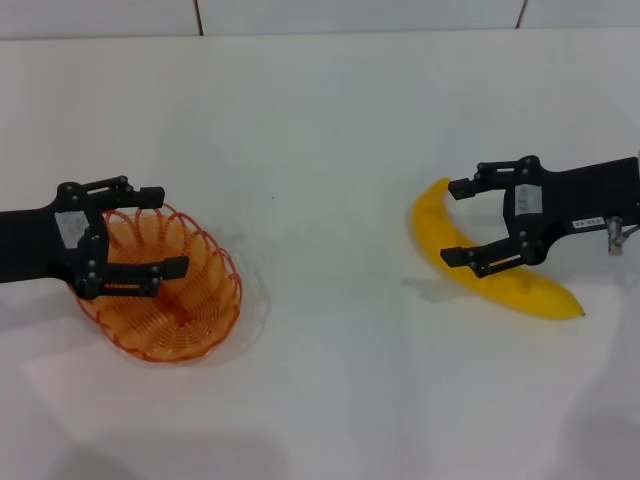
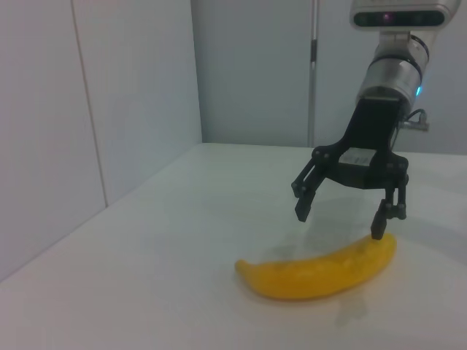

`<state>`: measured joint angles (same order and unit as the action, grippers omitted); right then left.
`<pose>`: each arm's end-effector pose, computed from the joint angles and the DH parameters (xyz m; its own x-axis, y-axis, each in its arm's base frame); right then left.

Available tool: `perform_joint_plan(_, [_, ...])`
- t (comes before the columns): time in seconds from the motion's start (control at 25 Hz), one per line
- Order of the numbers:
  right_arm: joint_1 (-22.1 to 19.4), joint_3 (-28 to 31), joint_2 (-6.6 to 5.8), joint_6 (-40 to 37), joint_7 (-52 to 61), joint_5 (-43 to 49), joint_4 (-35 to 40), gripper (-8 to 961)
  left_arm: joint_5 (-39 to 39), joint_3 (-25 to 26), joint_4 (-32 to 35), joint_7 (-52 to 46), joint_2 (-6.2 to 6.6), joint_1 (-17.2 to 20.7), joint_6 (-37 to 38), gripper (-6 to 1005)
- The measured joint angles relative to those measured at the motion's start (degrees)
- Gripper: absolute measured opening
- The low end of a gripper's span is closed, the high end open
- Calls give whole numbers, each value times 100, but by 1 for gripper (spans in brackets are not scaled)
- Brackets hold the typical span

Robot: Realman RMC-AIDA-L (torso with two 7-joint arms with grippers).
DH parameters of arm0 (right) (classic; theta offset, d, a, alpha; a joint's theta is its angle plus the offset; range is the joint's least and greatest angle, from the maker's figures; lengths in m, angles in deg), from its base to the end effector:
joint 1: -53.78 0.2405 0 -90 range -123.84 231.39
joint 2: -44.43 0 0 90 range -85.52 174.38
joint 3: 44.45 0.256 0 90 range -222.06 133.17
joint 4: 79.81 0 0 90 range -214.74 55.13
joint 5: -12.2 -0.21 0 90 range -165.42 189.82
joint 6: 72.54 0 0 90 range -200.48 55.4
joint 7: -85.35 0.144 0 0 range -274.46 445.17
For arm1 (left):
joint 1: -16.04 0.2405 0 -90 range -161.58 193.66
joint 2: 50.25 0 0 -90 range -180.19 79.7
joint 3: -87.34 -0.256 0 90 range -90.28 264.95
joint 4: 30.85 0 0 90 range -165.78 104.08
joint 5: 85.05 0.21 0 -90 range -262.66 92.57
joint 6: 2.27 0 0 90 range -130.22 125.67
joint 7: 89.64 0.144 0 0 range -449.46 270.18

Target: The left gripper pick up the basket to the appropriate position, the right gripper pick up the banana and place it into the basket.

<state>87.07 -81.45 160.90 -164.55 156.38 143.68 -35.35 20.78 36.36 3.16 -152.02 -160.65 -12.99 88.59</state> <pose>0.2771 0.3393 0.0273 0.9674 -0.1592 -0.1967 -0.2026 -0.9530 -0.2254 -0.2784 0.3286 0.0321 0.9171 0.0591 0.3943 0.1639 -0.9574 -0.2377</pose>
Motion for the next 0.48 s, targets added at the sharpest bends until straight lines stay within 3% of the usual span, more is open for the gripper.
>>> perform_joint_plan(0.48, [10,-27,10,124,95,-35,-29,905,51,32,58,-65,-16,-6,-2,887])
